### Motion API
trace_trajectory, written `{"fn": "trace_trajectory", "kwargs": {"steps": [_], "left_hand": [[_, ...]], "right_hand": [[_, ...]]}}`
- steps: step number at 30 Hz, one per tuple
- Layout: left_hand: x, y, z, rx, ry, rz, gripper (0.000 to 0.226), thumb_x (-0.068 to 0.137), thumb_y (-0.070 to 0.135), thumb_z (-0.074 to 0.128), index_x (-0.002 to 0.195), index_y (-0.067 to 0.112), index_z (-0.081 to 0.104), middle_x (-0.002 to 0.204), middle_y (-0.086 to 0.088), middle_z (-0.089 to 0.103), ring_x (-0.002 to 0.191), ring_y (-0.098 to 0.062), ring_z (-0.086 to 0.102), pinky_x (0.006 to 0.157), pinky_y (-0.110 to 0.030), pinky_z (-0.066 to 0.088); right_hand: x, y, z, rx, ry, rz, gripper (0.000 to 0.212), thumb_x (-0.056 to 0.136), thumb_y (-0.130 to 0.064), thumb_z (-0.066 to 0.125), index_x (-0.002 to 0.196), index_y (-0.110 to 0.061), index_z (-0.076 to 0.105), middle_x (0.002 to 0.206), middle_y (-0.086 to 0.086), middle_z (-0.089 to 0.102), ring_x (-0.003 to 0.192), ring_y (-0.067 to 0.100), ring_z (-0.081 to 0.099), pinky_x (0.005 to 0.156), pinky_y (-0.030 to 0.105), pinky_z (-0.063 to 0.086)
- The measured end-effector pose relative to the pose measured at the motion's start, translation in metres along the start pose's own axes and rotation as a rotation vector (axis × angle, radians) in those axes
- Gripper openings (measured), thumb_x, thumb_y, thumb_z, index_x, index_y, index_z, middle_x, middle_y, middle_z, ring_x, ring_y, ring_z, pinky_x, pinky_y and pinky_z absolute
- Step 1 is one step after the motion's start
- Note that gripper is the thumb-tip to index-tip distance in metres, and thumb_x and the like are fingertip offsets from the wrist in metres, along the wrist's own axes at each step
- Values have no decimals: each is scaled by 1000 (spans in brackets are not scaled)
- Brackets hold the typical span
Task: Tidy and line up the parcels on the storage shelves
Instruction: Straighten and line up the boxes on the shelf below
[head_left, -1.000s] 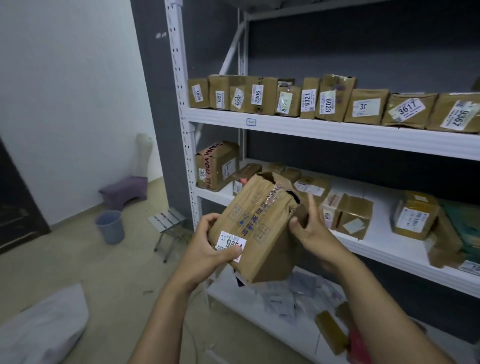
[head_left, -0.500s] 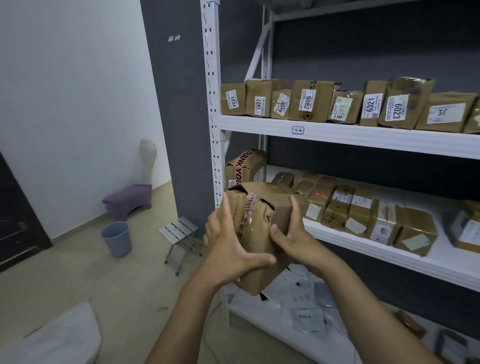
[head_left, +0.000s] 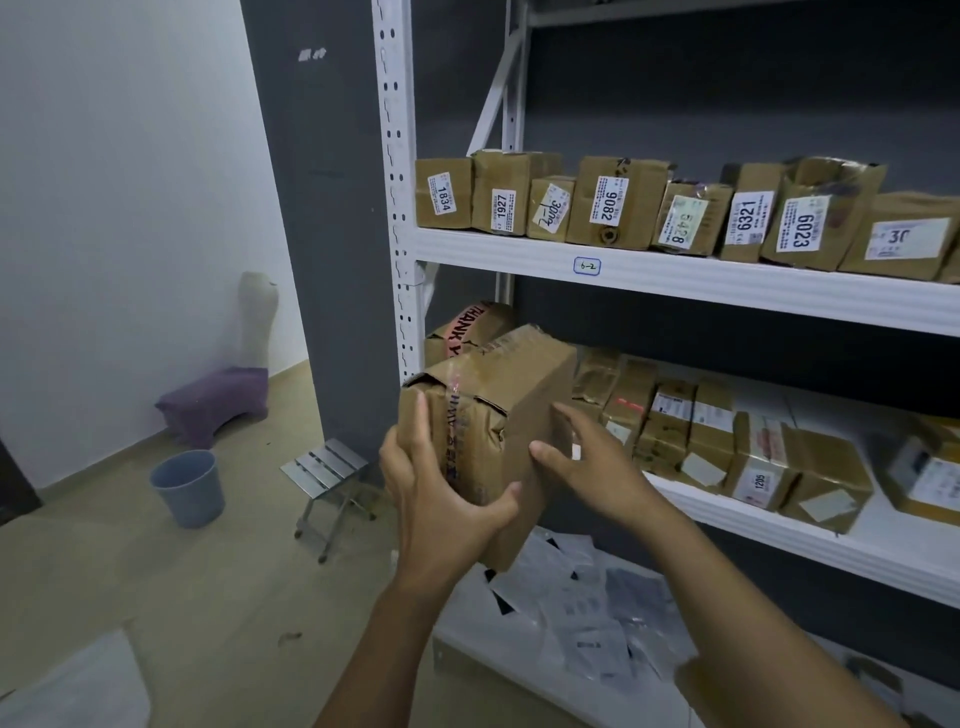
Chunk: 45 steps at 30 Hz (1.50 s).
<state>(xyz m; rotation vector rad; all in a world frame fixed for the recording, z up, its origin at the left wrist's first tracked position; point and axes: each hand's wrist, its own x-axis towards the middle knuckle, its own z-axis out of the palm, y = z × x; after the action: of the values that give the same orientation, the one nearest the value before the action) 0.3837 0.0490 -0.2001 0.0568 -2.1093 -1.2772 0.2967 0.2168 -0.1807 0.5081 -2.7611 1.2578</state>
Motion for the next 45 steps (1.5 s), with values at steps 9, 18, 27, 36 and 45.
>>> {"fn": "trace_trajectory", "kwargs": {"steps": [9, 18, 27, 36, 45], "left_hand": [[56, -3, 71, 37, -15, 37, 124, 55, 49, 83, 140, 63, -7, 148, 14, 4, 139, -19, 18, 110, -54, 33], [117, -18, 133, 52, -13, 47, 128, 60, 43, 87, 146, 48, -7, 151, 10, 4, 138, -14, 16, 111, -41, 26], [165, -55, 161, 31, 14, 104, 126, 56, 57, 75, 151, 38, -4, 153, 6, 8, 142, -16, 12, 110, -48, 28], [186, -83, 157, -55, 8, 180, 119, 56, 57, 69, 152, 33, 3, 145, 21, 2, 138, 9, -2, 110, -39, 20], [167, -83, 128, -142, -54, 82, 116, 57, 58, 67, 149, 41, -1, 156, 4, 6, 141, -8, 11, 106, -39, 24]], "right_hand": [[65, 56, -47, -230, -87, 37, 50, 92, -42, 61, 137, -22, 51, 132, -1, 58, 112, 15, 55, 89, 28, 43], [107, 100, -69, -201, -120, 61, 34, 95, -30, 59, 128, -24, 59, 125, -5, 62, 103, 10, 59, 82, 22, 47], [152, 116, -52, -178, -20, 131, 48, 94, -31, 59, 141, -28, 45, 140, -3, 51, 121, 14, 50, 98, 28, 42], [193, 111, -20, -77, 99, 242, 45, 95, -27, 57, 138, -22, 46, 131, 2, 59, 113, 19, 58, 96, 38, 49], [169, 96, -21, 252, 229, 214, 79, 87, -34, 68, 152, -26, 22, 151, -2, 38, 135, 20, 40, 107, 40, 39]]}}
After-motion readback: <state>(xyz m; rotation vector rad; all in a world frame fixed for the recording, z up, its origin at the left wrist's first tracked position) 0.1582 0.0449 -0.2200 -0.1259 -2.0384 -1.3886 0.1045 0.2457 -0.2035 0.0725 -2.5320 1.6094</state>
